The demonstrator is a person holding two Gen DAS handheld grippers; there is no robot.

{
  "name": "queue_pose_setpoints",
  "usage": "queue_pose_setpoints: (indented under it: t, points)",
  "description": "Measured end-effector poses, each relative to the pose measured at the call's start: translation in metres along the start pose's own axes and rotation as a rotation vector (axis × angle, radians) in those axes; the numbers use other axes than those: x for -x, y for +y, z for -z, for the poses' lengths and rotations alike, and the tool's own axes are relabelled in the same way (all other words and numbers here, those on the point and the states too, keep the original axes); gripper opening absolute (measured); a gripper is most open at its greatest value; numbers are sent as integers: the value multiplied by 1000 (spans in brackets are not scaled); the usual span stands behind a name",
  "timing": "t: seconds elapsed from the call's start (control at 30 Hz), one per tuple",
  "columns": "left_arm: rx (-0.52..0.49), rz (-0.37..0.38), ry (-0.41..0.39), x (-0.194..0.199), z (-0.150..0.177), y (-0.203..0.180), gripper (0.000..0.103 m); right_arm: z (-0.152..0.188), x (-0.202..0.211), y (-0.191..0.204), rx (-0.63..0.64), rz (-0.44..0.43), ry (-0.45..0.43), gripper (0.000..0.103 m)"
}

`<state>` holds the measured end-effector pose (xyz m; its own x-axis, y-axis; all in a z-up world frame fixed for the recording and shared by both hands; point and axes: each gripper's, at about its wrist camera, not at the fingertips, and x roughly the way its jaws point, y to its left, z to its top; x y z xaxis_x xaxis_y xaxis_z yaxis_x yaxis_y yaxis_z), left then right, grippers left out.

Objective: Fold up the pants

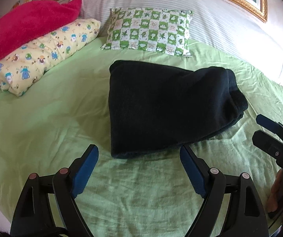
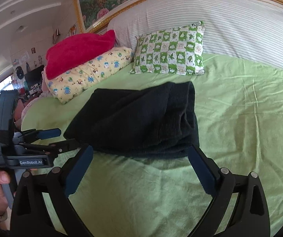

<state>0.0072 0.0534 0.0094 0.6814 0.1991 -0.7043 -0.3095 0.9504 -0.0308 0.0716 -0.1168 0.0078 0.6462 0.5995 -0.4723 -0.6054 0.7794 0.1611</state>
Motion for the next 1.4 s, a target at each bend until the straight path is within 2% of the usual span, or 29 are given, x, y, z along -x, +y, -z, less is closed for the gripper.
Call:
queue_pose_setpoints:
  t: [0.33, 0.63, 0.93, 1.4]
  points:
    - [-17, -50, -7, 7, 2, -2, 86, 7, 2, -1, -2, 15, -12, 102]
    - [-28, -73, -29, 15, 8, -3, 88, 9, 1, 9, 48, 44, -11, 102]
    - [-8, -79, -36, 14, 10, 1, 90, 10, -1, 15, 80, 58, -3, 102]
    - [0, -62, 7, -2, 14, 4, 90, 10, -7, 16, 102, 68, 20, 102]
